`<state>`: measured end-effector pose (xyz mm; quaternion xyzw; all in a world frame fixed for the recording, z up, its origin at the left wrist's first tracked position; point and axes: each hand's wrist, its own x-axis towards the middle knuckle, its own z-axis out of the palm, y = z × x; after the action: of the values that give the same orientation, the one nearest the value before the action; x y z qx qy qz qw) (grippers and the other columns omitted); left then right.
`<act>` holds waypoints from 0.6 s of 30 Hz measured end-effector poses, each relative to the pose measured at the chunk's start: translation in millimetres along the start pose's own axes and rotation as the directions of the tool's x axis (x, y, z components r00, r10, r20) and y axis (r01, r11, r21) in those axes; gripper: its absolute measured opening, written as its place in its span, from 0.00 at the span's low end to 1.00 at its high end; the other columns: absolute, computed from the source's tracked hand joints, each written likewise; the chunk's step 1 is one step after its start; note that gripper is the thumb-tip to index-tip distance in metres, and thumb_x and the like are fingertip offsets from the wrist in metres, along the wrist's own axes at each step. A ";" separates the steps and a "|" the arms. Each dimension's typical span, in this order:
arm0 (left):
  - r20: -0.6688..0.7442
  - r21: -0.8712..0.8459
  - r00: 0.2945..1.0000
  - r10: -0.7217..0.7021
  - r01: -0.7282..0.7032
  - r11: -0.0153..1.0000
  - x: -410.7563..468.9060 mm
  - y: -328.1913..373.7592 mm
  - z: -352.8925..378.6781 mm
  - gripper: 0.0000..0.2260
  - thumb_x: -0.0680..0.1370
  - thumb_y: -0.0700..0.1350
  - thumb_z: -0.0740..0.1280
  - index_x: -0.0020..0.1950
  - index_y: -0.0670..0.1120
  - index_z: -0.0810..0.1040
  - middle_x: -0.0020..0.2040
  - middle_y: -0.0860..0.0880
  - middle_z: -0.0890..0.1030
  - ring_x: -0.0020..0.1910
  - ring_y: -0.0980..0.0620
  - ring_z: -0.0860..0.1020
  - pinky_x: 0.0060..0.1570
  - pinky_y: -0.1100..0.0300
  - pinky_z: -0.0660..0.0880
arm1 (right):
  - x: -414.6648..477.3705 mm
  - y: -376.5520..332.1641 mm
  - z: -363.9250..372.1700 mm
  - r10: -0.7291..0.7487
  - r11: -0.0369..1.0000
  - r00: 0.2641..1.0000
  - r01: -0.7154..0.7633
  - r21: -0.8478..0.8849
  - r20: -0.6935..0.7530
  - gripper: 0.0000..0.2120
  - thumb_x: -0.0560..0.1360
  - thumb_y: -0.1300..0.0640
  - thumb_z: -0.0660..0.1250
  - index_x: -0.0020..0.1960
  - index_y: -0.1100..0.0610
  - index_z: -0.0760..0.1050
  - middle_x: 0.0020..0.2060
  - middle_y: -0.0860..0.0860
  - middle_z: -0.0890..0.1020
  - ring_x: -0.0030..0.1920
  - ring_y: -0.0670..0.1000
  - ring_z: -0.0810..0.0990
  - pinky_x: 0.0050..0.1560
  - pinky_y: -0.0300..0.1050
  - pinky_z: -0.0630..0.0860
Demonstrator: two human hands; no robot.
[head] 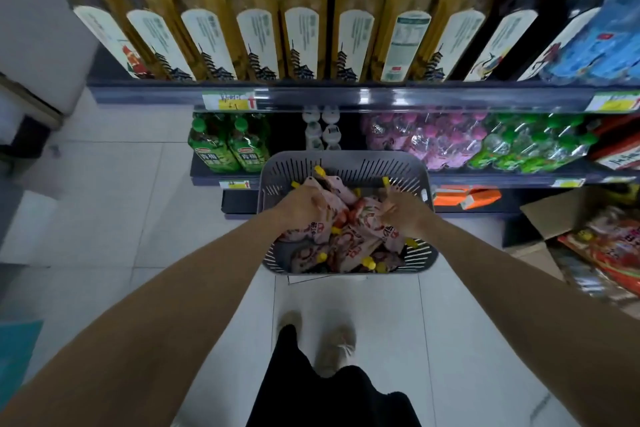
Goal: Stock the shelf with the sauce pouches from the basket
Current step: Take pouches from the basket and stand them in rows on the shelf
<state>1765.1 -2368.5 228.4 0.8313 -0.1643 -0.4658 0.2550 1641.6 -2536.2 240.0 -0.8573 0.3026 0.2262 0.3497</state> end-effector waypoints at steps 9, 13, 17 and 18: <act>-0.146 0.030 0.989 -0.015 0.019 0.999 91.8 -18.7 22.6 0.16 0.75 0.38 0.63 0.62 0.37 0.72 0.57 0.37 0.78 0.51 0.41 0.78 0.50 0.53 0.75 | 65.9 47.3 24.5 0.159 0.984 0.986 -0.163 -0.073 -0.058 0.18 0.75 0.60 0.64 0.64 0.63 0.70 0.55 0.61 0.80 0.54 0.58 0.79 0.49 0.45 0.75; -0.175 0.134 0.984 0.008 0.016 0.991 125.7 -25.9 32.4 0.14 0.77 0.36 0.59 0.62 0.33 0.70 0.55 0.35 0.77 0.47 0.42 0.77 0.36 0.57 0.72 | 84.8 68.6 38.4 0.195 0.961 0.981 -0.194 -0.198 -0.016 0.12 0.76 0.64 0.60 0.59 0.65 0.72 0.53 0.61 0.80 0.53 0.59 0.80 0.51 0.50 0.79; -0.200 0.037 0.975 -0.096 0.106 0.994 152.4 -35.8 38.7 0.04 0.78 0.36 0.61 0.51 0.42 0.73 0.46 0.41 0.76 0.38 0.51 0.73 0.30 0.67 0.68 | 99.4 79.5 51.4 0.229 0.945 0.972 -0.206 -0.255 0.062 0.19 0.74 0.66 0.61 0.64 0.64 0.66 0.57 0.62 0.78 0.56 0.60 0.78 0.54 0.51 0.78; -0.188 -0.049 0.976 -0.114 0.107 0.993 158.8 -37.7 40.2 0.12 0.77 0.38 0.64 0.59 0.40 0.72 0.53 0.40 0.77 0.41 0.49 0.76 0.35 0.67 0.72 | 101.9 80.3 54.4 0.247 0.937 0.966 -0.217 -0.274 0.081 0.21 0.74 0.65 0.62 0.66 0.64 0.64 0.57 0.62 0.78 0.56 0.60 0.78 0.53 0.50 0.78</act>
<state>1813.3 -2429.7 79.4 0.8747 -0.0836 -0.4008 0.2594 1650.5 -2578.8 106.2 -0.8401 0.3484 0.3527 0.2204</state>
